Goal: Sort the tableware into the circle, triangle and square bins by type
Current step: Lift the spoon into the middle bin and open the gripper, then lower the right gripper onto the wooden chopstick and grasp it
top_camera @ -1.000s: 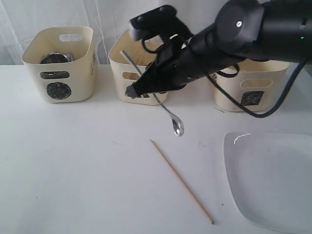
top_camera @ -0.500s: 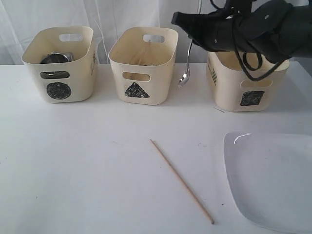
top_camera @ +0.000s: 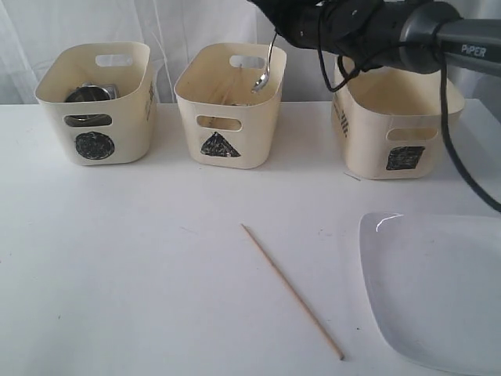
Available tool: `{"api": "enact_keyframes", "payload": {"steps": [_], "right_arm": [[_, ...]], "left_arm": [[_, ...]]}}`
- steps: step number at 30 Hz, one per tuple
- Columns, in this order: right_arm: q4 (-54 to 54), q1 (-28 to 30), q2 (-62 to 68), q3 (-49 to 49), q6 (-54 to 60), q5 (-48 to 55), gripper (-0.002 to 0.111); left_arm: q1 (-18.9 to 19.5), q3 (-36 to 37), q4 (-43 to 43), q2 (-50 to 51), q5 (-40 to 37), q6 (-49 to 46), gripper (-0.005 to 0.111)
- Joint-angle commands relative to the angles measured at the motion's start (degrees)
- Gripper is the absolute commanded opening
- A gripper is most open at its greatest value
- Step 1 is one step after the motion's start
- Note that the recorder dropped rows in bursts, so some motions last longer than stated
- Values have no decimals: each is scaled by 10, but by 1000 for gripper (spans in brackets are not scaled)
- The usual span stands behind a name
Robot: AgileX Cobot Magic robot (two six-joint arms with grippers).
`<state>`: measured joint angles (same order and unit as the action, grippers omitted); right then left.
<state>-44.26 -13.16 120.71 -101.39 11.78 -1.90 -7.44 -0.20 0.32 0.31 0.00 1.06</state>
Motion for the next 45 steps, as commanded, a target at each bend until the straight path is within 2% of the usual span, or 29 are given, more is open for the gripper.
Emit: {"api": "enact_keyframes", "payload": {"steps": [1, 3, 4, 6, 9, 11, 17, 19, 22, 25, 28, 33, 45], "right_arm": [[2, 0, 45, -57, -1, 6, 0], [5, 0, 69, -85, 3, 4, 1], [5, 0, 80, -100, 16, 6, 5], [7, -1, 89, -111, 25, 7, 19], [10, -3, 91, -111, 37, 13, 47], [23, -3, 85, -111, 54, 31, 55], [136, -3, 25, -85, 144, 143, 37], [170, -3, -5, -63, 155, 186, 37], [241, -3, -46, -32, 157, 324, 37], [269, -13, -67, 6, 157, 498, 37], [298, -34, -69, 53, 154, 587, 41], [388, -75, -69, 136, 97, 613, 52], [394, -156, -69, 199, 59, 613, 52]], "left_arm": [[-1, 2, 4, -3, 0, 0, 0], [-1, 2, 4, -3, 0, 0, 0], [-1, 2, 4, -3, 0, 0, 0], [-1, 2, 4, -3, 0, 0, 0], [-1, 2, 4, -3, 0, 0, 0], [-1, 2, 4, -3, 0, 0, 0], [-1, 2, 4, -3, 0, 0, 0], [-1, 2, 4, -3, 0, 0, 0], [-1, 2, 4, -3, 0, 0, 0], [-1, 2, 4, -3, 0, 0, 0], [-1, 2, 4, -3, 0, 0, 0], [-1, 2, 4, -3, 0, 0, 0], [-1, 2, 4, -3, 0, 0, 0]]}}
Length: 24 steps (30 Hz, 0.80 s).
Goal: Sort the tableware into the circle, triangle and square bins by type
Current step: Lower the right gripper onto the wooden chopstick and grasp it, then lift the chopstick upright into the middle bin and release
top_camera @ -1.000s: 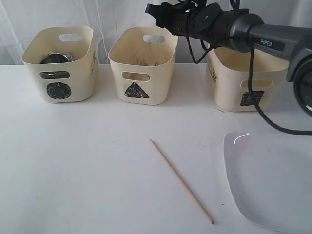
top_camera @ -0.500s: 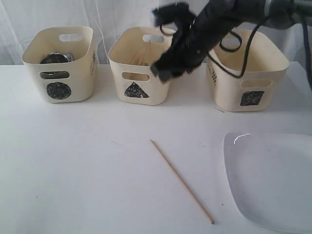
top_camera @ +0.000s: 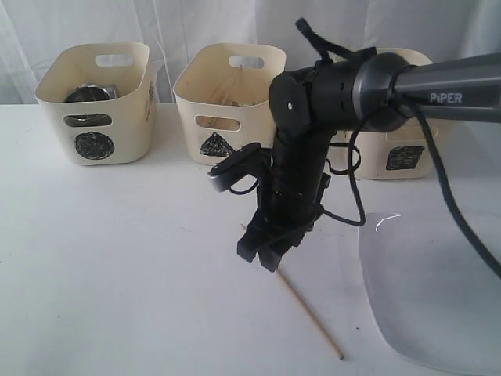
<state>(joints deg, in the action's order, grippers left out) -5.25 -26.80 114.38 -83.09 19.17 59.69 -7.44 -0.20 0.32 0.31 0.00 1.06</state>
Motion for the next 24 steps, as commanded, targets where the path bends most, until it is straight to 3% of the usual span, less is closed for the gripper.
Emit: {"api": "enact_keyframes", "payload": {"steps": [1, 10, 15, 18, 19, 22, 24], "right_arm": [[4, -22, -6, 21, -19, -19, 52], [14, -24, -3, 80, -48, -152, 52], [14, -24, 14, 108, -63, -171, 48], [10, -24, 14, 124, -64, -175, 22], [9, -24, 14, 124, -61, -172, 5], [-2, -21, -12, 124, -88, -236, 0], [-9, -17, -48, 124, -138, -343, 0]], "left_arm": [[-1, 2, 4, -3, 0, 0, 0], [-1, 2, 4, -3, 0, 0, 0], [-1, 2, 4, -3, 0, 0, 0], [-1, 2, 4, -3, 0, 0, 0], [-1, 2, 4, -3, 0, 0, 0], [-1, 2, 4, -3, 0, 0, 0], [-1, 2, 4, -3, 0, 0, 0]]}}
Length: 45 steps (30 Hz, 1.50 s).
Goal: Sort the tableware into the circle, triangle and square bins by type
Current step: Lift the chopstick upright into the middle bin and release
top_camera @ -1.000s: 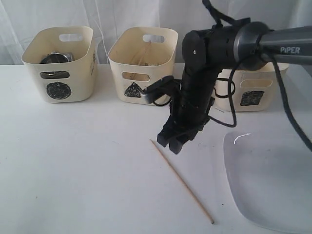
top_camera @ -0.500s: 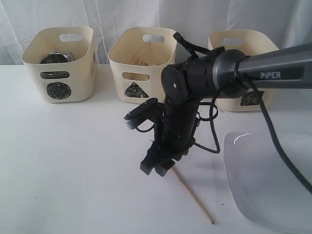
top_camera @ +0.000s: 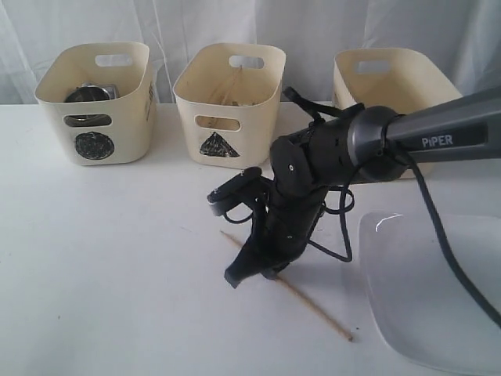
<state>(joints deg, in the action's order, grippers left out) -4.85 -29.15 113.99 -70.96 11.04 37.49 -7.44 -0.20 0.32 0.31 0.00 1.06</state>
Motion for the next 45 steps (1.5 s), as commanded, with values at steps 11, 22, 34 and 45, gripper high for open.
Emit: {"api": "enact_keyframes", "payload": {"steps": [11, 22, 34, 45], "right_arm": [[-31, 86, -106, -1, -248, -454, 0], [-31, 138, -48, -94, -357, -586, 0], [-31, 149, 74, -236, -369, -572, 0], [-14, 149, 123, -307, -365, -513, 42]], "left_arm": [[-1, 2, 4, -3, 0, 0, 0], [-1, 2, 4, -3, 0, 0, 0], [-1, 2, 4, -3, 0, 0, 0], [-1, 2, 4, -3, 0, 0, 0]]}}
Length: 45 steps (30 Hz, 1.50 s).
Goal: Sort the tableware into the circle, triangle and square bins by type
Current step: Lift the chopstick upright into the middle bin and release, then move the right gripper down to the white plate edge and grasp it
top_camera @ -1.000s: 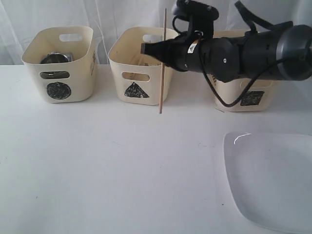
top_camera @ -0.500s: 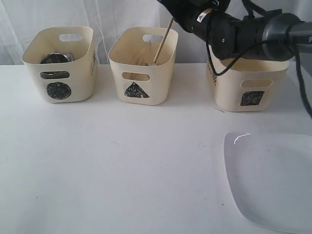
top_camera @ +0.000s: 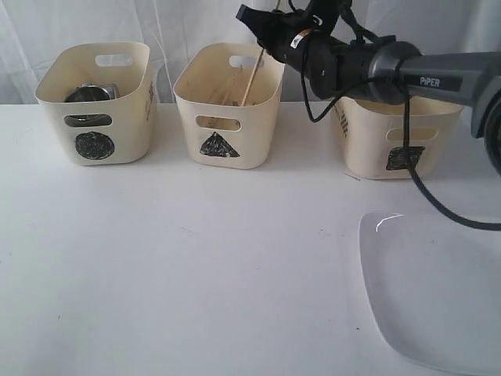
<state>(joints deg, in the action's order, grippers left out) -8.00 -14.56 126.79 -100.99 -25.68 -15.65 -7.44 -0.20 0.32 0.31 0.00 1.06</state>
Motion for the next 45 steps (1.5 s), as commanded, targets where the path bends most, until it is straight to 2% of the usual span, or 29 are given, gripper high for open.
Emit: {"api": "enact_keyframes", "payload": {"steps": [1, 6, 11, 18, 23, 31, 35, 39, 45], "right_arm": [[28, 3, -13, -5, 11, 33, 43], [53, 3, -91, 90, 132, 84, 41], [74, 3, -216, 241, 244, 235, 41], [248, -57, -365, 367, 254, 558, 41], [298, -117, -404, 429, 240, 715, 55], [325, -243, -445, 516, 156, 744, 57], [336, -286, -443, 554, 121, 731, 57], [353, -318, -443, 584, 87, 704, 57], [365, -321, -442, 628, 74, 657, 57]], "left_arm": [[-1, 2, 4, -3, 0, 0, 0], [-1, 2, 4, -3, 0, 0, 0], [-1, 2, 4, -3, 0, 0, 0], [-1, 2, 4, -3, 0, 0, 0], [-1, 2, 4, -3, 0, 0, 0], [-1, 2, 4, -3, 0, 0, 0], [-1, 2, 4, -3, 0, 0, 0], [-1, 2, 4, -3, 0, 0, 0], [-1, 2, 4, -3, 0, 0, 0]]}}
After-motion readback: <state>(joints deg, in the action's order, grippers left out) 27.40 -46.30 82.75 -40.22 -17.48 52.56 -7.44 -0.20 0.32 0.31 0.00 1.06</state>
